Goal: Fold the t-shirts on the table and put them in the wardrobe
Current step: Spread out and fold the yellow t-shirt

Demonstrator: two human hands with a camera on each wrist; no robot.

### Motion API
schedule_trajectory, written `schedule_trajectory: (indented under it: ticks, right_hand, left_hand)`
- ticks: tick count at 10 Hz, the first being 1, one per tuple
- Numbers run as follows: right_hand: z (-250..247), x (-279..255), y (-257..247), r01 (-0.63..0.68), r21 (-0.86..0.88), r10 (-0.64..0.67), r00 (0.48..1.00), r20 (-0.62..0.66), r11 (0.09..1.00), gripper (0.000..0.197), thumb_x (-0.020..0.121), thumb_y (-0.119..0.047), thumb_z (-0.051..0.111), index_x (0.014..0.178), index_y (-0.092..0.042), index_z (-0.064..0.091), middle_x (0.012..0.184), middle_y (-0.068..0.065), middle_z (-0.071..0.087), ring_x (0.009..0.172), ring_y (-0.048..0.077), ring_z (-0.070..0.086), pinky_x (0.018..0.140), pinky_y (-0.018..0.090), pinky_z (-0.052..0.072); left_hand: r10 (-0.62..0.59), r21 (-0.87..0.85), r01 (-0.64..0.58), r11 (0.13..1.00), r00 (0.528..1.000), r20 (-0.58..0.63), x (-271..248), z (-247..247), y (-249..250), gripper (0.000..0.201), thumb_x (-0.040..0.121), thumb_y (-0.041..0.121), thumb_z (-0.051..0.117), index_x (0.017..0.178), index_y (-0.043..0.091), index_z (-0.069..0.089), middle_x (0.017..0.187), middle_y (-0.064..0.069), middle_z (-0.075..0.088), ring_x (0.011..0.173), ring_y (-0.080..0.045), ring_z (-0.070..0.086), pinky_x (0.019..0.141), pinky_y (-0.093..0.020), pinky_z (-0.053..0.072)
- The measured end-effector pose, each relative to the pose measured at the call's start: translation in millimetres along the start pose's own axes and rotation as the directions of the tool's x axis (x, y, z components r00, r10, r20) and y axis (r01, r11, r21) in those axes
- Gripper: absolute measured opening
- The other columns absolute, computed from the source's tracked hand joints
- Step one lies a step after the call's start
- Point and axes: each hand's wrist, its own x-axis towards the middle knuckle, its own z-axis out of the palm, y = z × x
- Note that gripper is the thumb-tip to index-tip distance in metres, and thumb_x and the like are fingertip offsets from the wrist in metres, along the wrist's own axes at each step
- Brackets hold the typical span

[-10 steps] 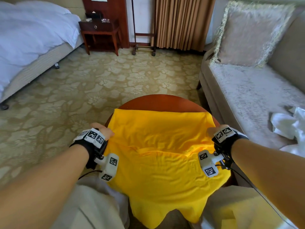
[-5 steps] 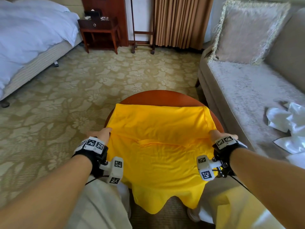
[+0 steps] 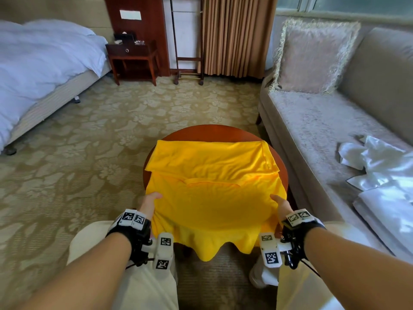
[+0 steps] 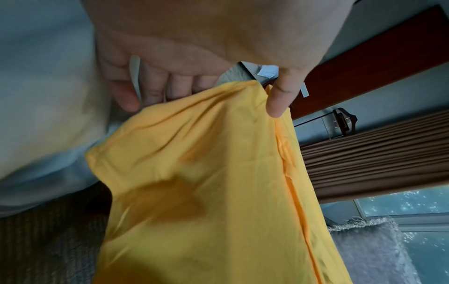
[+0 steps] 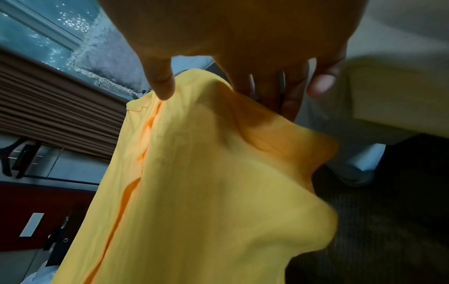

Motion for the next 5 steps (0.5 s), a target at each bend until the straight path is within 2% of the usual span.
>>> schedule_trajectory:
  ticks: [1, 2, 3, 4, 5]
  right_hand:
    - [-8.2, -13.5, -0.1, -0.052, -0.156, 0.051, 0.999, -0.011, 0.986, 0.022, 0.097, -0.016, 0.045, 0.115, -0.004, 0.048, 0.118, 0.024, 0.046, 0.086, 0.038, 0.05, 0.071, 0.041, 0.041]
    - [-16.6, -27.7, -1.2, -0.1, -0.376, 0.098, 0.995, -0.023, 0.921, 0.011, 0.089, -0.009, 0.051, 0.082, -0.003, 0.045, 0.081, 0.014, 0.042, 0.065, 0.026, 0.04, 0.058, 0.03, 0.03]
    - [-18.5, -39.2, -1.7, -0.019, -0.586, 0.081, 0.993, 0.08, 0.81, 0.027, 0.096, -0.003, 0.046, 0.069, -0.009, 0.044, 0.082, 0.011, 0.044, 0.087, 0.029, 0.051, 0.072, 0.031, 0.045]
    - [-30.3, -42.7, -11.8, 0.09, -0.687, -0.005, 0.992, 0.124, 0.721, 0.025, 0.095, -0.005, 0.049, 0.071, -0.009, 0.048, 0.081, 0.01, 0.046, 0.077, 0.024, 0.048, 0.096, 0.037, 0.043]
    - [-40.6, -60.7, -26.0, 0.113, -0.701, -0.063, 0.993, 0.096, 0.705, 0.004, 0.094, -0.006, 0.054, 0.091, -0.005, 0.051, 0.094, 0.011, 0.048, 0.067, 0.014, 0.041, 0.07, 0.029, 0.042]
  left_hand:
    - [-0.136, 0.268, 0.099, 0.958, 0.984, 0.12, -38.8, -3.0, 10.1, 0.034, 0.094, 0.01, 0.053, 0.128, 0.004, 0.051, 0.148, -0.021, 0.036, 0.129, -0.038, 0.042, 0.108, -0.047, 0.032]
    - [-0.194, 0.46, 0.128, 0.878, 0.976, 0.098, -40.8, -12.0, 7.8, 0.054, 0.091, 0.006, 0.056, 0.141, -0.003, 0.037, 0.142, -0.031, 0.04, 0.075, -0.04, 0.054, 0.068, -0.041, 0.046]
    - [-0.147, 0.605, 0.079, 0.792, 0.987, 0.064, -53.5, -20.4, 13.5, 0.049, 0.094, 0.007, 0.057, 0.137, -0.007, 0.039, 0.123, -0.036, 0.056, 0.058, -0.033, 0.049, 0.059, -0.039, 0.041]
    - [0.03, 0.608, -0.062, 0.792, 0.998, 0.063, -54.8, -25.9, 18.8, 0.047, 0.09, 0.011, 0.066, 0.131, -0.007, 0.052, 0.134, -0.026, 0.055, 0.114, -0.039, 0.059, 0.094, -0.041, 0.049]
    - [0.15, 0.54, -0.15, 0.828, 0.988, 0.044, -65.5, -30.1, 30.6, 0.047, 0.092, 0.011, 0.064, 0.134, -0.005, 0.051, 0.137, -0.023, 0.053, 0.126, -0.037, 0.051, 0.095, -0.036, 0.044]
